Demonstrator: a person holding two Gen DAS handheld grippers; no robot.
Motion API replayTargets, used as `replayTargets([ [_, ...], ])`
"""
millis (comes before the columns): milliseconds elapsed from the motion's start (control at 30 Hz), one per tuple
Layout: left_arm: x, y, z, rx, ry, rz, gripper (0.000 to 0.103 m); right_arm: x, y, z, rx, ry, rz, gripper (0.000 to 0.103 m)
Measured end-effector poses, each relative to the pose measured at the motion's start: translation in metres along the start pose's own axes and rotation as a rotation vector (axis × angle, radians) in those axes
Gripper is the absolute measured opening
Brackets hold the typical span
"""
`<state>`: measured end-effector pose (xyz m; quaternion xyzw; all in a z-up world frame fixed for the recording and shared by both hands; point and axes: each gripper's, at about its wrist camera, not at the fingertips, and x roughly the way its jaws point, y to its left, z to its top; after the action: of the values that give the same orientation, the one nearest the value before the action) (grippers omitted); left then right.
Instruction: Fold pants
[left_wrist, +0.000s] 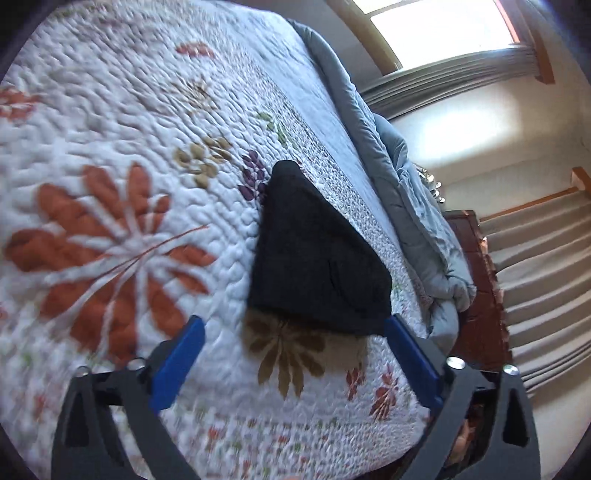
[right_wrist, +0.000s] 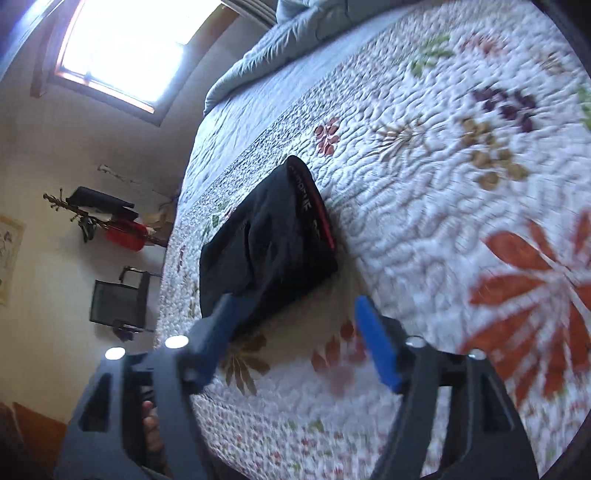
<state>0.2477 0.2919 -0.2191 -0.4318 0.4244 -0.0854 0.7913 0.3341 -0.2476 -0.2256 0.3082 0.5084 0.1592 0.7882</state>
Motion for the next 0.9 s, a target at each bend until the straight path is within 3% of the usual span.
replayTargets([
  [67,-0.031,-0.010,-0.023,0.055,-0.030,0.076,0.099,-0.025,0.013,-0.024,-0.034,-0.021,-0.047,0.089],
  [233,-0.095,-0.040,-0.072,0.203,-0.102,0.341,0.099,-0.089,0.038,-0.088,-0.090,-0.078,-0.163,0.093],
  [367,-0.142,-0.085,-0.117,0.382,-0.180,0.453,0.099,-0.132,0.053,-0.133,-0.103,-0.136,-0.230,0.097],
  [467,-0.167,-0.115,-0.147,0.469,-0.223,0.479,0.099,-0.157,0.067,-0.161,-0.138,-0.186,-0.299,0.098],
  [567,-0.187,-0.138,-0.171,0.504,-0.262,0.482,0.099,-0.182,0.085,-0.184,-0.191,-0.227,-0.307,0.098],
  [700,-0.213,-0.171,-0.206,0.559,-0.290,0.446,0.099,-0.214,0.113,-0.210,-0.256,-0.239,-0.309,0.098],
  [800,-0.232,-0.190,-0.227,0.573,-0.307,0.396,0.099,-0.238,0.135,-0.229,-0.314,-0.288,-0.315,0.098],
  [900,-0.246,-0.207,-0.247,0.607,-0.327,0.391,0.099,-0.261,0.163,-0.252,-0.403,-0.343,-0.347,0.098],
])
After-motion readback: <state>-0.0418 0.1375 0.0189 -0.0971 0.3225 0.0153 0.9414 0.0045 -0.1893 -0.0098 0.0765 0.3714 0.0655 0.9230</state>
